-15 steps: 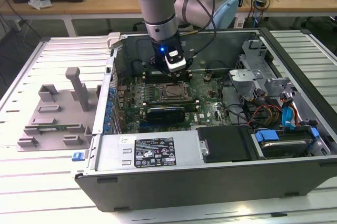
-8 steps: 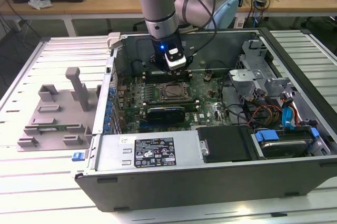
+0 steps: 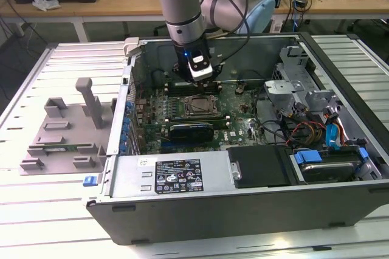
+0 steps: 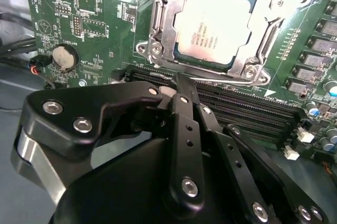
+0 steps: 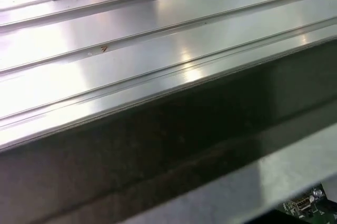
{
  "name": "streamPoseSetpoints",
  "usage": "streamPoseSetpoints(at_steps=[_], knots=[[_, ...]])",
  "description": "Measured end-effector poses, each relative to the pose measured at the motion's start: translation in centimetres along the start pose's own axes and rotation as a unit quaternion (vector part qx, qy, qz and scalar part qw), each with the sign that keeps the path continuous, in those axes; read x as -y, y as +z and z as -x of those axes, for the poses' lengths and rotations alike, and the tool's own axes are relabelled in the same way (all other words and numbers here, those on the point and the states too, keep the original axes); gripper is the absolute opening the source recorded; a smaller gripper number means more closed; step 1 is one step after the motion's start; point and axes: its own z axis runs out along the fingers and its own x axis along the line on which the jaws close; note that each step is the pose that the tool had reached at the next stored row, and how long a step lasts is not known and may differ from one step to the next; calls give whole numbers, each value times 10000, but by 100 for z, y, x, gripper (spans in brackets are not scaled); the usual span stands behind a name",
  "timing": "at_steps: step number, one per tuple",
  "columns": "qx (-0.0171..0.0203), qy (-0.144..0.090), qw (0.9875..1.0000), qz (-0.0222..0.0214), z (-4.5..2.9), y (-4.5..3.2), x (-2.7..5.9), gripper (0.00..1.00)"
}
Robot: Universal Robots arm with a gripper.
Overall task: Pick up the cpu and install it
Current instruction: 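Install the first cpu locking lever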
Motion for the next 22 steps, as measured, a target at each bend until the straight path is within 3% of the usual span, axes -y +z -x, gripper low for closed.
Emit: streamPoseSetpoints(at_steps=[2, 3, 8, 14, 22], knots=[[38, 16, 10000, 9, -7, 3, 0, 11], [84, 24, 10000, 24, -12, 6, 1, 11], [241, 49, 9997, 77, -68, 13, 21, 11], [320, 54, 9994, 113, -126, 38, 36, 11], [349, 50, 9993, 116, -150, 68, 37, 11]])
